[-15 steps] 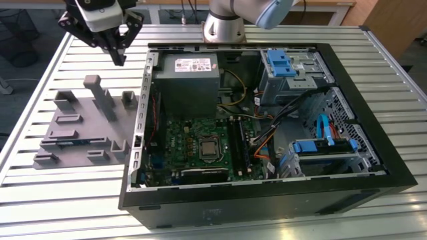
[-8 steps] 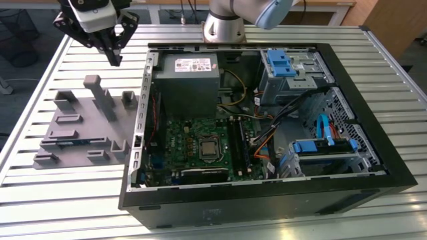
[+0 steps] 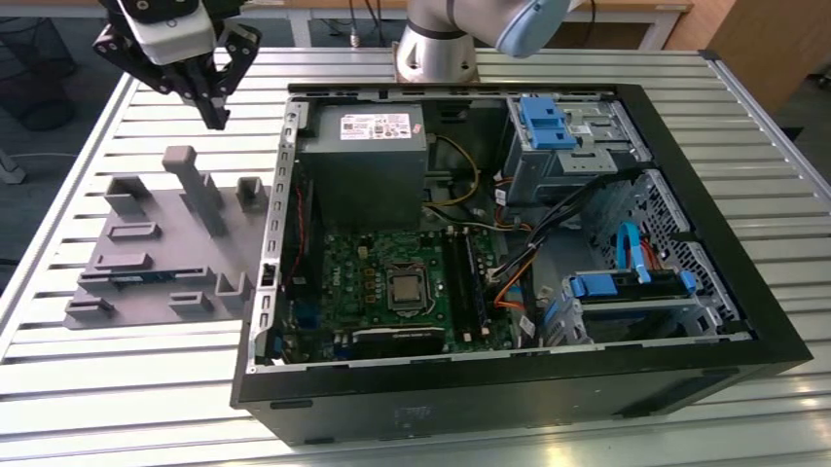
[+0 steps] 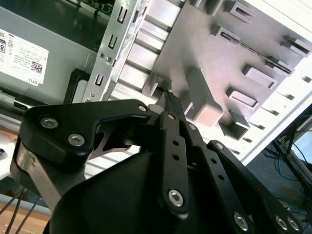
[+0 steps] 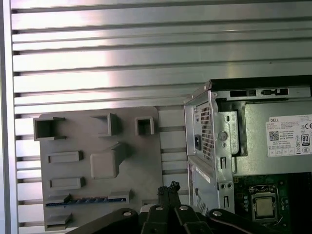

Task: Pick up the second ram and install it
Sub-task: 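Reach for the second ram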

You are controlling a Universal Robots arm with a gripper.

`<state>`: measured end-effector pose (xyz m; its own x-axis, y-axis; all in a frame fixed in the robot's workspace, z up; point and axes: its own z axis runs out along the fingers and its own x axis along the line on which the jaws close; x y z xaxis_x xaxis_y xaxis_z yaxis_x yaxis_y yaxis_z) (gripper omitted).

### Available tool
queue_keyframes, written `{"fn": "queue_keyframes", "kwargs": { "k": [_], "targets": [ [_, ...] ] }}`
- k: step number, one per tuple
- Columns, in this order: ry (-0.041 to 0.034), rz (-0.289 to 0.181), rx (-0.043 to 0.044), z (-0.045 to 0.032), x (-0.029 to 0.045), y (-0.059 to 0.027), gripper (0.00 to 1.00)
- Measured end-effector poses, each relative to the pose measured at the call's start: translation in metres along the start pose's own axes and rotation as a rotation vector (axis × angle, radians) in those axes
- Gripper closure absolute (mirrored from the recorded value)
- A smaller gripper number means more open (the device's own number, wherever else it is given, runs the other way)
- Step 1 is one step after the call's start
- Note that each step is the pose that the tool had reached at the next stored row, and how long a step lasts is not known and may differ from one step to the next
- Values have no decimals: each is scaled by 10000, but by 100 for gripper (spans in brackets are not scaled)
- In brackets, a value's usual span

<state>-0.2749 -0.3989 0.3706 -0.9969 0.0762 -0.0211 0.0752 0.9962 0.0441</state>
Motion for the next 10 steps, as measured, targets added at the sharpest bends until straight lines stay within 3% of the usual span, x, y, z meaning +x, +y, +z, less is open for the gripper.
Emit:
{"fn": "queue_keyframes", "kwargs": {
  "k": [10],
  "targets": [
    [3, 0, 0, 7, 88, -7, 89]
  ]
}}
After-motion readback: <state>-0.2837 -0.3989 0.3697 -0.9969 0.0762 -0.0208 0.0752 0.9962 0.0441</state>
